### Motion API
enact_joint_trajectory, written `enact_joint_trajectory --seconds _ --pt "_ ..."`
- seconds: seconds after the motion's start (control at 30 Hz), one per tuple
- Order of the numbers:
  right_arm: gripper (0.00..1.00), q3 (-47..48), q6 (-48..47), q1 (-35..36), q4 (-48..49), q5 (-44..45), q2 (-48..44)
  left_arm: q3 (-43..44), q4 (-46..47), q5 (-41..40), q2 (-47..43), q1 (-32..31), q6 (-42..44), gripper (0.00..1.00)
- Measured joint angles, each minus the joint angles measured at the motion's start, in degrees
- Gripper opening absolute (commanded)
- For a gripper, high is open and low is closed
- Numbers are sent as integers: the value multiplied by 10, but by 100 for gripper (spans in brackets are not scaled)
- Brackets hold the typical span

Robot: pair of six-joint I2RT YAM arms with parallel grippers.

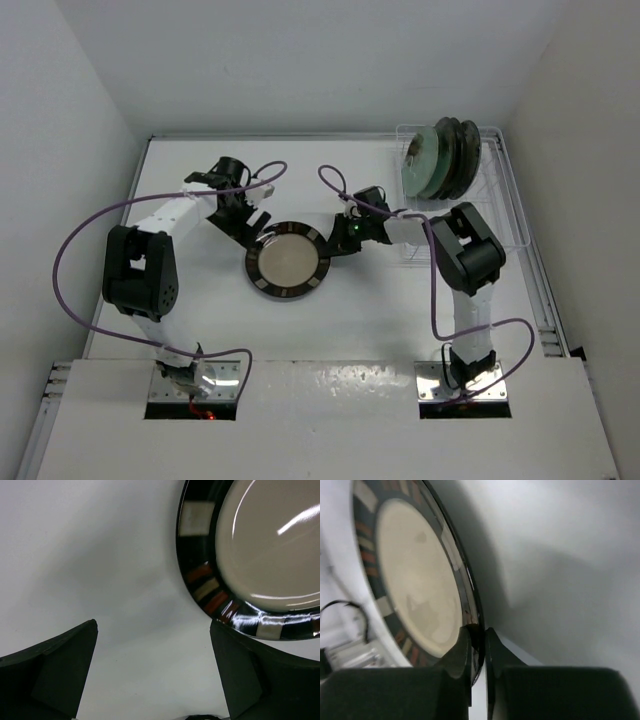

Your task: Load the plates into the dish rack

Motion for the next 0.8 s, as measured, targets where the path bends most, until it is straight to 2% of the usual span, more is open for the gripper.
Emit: enact_joint_trajectory --seconds 0.2,0.33,0.47,0.53,0.7,0.8 --pt "0 -8 35 -9 27 -48 -9 0 0 0 0 2 0 100" --pt "0 11 -2 -24 -38 -40 -74 0 0 -1 0 13 0 100" --pt "0 142 -80 -70 -171 1 -133 10 0 -3 0 29 0 100" --pt "0 226 -110 -107 -205 24 -152 16 1 -4 0 33 -1 100" --pt "0 359 -140 -209 -194 72 -220 19 3 -1 0 33 -2 100" --pt "0 390 -163 -282 -183 123 -270 19 3 0 0 33 -2 100"
